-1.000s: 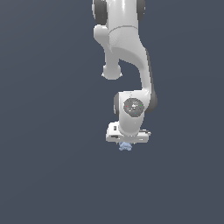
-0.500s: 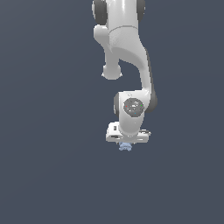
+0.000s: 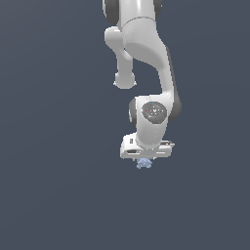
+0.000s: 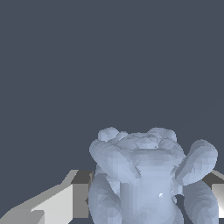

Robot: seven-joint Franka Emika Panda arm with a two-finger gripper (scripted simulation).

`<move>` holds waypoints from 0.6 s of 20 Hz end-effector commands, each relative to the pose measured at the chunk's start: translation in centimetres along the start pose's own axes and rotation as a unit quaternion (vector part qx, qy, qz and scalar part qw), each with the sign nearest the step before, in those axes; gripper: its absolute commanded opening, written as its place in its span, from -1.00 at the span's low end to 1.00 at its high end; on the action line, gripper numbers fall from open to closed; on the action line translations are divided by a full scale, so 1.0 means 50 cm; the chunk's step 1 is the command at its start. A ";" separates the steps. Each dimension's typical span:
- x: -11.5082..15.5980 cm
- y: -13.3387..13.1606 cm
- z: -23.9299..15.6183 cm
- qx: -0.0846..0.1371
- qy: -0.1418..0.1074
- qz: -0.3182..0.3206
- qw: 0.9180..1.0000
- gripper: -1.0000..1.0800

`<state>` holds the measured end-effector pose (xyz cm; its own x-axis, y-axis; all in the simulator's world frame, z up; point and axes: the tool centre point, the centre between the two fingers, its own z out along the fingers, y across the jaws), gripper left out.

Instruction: Pick up the object and move it to a goal position.

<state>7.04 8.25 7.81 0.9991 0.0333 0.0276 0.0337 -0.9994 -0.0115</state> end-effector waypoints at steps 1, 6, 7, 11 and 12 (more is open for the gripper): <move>0.016 -0.014 -0.043 0.003 0.009 -0.021 1.000 -1.00; 0.052 -0.053 -0.160 0.013 0.030 -0.079 0.996 -1.00; 0.059 -0.063 -0.188 0.016 0.035 -0.092 0.995 -1.00; 0.083 -0.105 -0.311 0.027 0.057 -0.151 0.987 -1.00; 0.088 -0.116 -0.342 0.029 0.062 -0.166 0.984 -1.00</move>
<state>10.52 13.19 22.67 0.9399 0.3102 0.1425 0.3184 -0.9472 -0.0381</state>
